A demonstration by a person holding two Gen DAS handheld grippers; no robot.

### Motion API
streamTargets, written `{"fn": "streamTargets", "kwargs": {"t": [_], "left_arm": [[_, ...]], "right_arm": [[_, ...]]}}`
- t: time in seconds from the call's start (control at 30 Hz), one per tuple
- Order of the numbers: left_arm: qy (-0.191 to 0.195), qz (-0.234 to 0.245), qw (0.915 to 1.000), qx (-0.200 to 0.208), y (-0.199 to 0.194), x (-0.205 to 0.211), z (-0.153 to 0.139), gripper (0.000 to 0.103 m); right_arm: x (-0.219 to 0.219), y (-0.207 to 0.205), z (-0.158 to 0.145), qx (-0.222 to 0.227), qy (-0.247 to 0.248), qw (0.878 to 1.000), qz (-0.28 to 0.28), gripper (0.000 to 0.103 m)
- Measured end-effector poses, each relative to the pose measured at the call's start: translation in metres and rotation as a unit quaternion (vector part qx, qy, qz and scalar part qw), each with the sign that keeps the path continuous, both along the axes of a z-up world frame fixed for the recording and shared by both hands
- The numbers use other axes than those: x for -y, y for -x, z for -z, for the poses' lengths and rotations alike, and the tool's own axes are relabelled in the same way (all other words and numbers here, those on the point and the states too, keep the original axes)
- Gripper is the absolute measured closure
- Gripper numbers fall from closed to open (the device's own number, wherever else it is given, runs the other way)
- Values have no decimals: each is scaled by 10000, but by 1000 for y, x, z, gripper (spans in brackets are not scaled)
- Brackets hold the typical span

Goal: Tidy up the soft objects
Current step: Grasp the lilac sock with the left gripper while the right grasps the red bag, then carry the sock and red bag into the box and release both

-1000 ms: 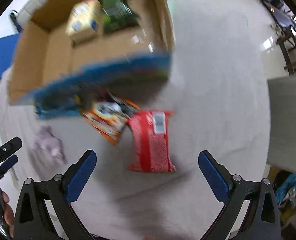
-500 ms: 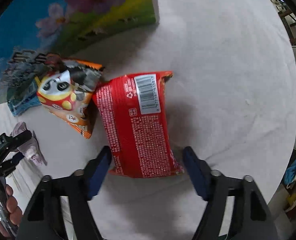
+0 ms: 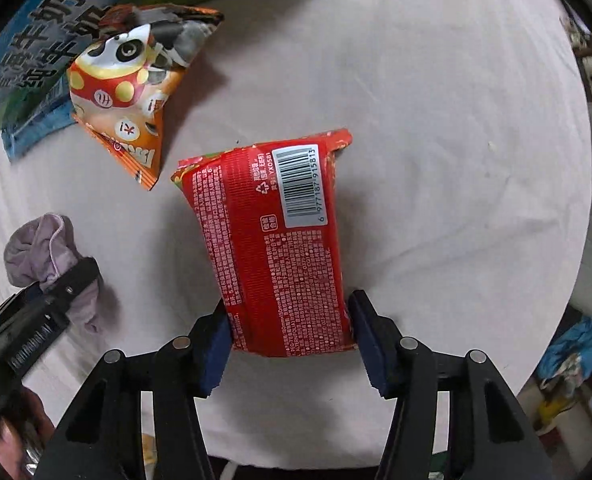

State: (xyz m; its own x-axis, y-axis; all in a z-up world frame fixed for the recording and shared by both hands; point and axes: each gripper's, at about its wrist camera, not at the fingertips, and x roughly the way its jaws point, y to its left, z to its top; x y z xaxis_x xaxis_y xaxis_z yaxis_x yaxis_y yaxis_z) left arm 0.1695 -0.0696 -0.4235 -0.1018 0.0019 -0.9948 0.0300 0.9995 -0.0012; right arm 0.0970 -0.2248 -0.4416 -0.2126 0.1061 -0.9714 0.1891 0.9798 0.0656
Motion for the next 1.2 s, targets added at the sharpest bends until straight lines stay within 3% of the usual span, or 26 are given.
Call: {"fn": "streamTargets", "kwargs": {"t": [0.27, 0.47, 0.7, 0.9, 1.2], "left_arm": [[53, 16, 10000, 6, -7, 15, 1, 56], [81, -13, 10000, 55, -12, -17, 5, 59], [112, 25, 9999, 90, 7, -26, -19, 61], [286, 194, 9988, 349, 13, -17, -57, 61], [652, 511, 9931, 831, 18, -2, -134, 61]], "right_arm": [[-32, -14, 7, 31, 181, 9998, 78, 41], [-44, -16, 11, 15, 290, 9996, 43, 43], [-54, -20, 2, 51, 249, 9997, -20, 51], [-56, -14, -22, 254, 117, 9995, -120, 53], [-60, 0, -100, 883, -135, 9955, -326, 54]]}}
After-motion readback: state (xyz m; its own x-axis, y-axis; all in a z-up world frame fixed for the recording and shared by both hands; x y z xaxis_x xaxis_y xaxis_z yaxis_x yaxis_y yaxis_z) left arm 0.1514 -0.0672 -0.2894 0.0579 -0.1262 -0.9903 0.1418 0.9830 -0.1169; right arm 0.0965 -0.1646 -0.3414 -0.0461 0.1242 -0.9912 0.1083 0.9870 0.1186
